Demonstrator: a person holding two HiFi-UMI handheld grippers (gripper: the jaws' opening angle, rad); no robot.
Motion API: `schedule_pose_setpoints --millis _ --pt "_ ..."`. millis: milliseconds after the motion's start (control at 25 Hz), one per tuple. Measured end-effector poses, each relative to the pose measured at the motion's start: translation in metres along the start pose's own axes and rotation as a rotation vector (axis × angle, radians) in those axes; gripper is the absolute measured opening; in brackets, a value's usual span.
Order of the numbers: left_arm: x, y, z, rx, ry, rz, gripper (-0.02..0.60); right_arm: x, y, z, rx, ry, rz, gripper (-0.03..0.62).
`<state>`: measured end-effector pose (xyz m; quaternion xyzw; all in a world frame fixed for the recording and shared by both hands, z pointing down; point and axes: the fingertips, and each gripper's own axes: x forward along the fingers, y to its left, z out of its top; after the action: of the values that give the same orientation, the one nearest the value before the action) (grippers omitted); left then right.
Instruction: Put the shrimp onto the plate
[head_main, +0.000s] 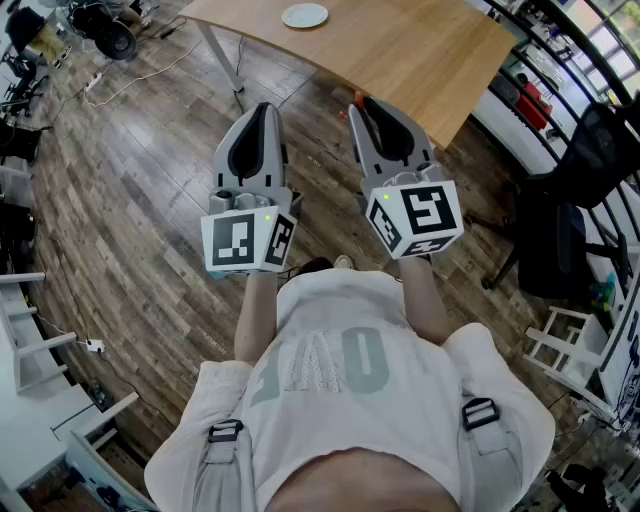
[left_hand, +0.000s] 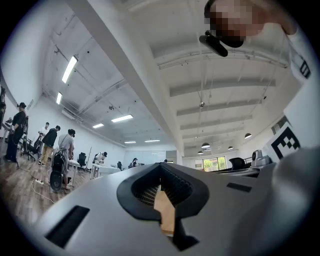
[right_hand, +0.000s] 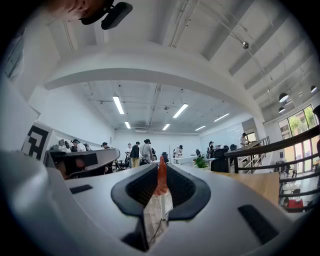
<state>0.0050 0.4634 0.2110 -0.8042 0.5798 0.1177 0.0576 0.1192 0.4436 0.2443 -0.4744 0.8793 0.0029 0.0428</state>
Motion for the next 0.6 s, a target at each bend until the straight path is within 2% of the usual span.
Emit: schedule_pose_setpoints --millis 200,360,440,600 --pt "0.000 -0.002 0.001 0.012 -0.006 0.029 0.006 0.000 -0.006 -0.001 0.003 -0.004 0.025 0.063" --pt "-0.006 -0.001 0.000 0.097 0.028 0.039 0.006 0.002 -0.007 -0.009 0.059 -0.009 0.041 0.063" --pt "-0.011 0.013 0.004 0.125 0.034 0.068 0.006 0.007 0.000 -0.013 0.074 -0.009 0.058 0.063" --pt "-0.022 0.047 0.011 0.112 0.043 0.137 0.006 0.013 0.019 -0.014 0.067 -0.026 0.097 0.063"
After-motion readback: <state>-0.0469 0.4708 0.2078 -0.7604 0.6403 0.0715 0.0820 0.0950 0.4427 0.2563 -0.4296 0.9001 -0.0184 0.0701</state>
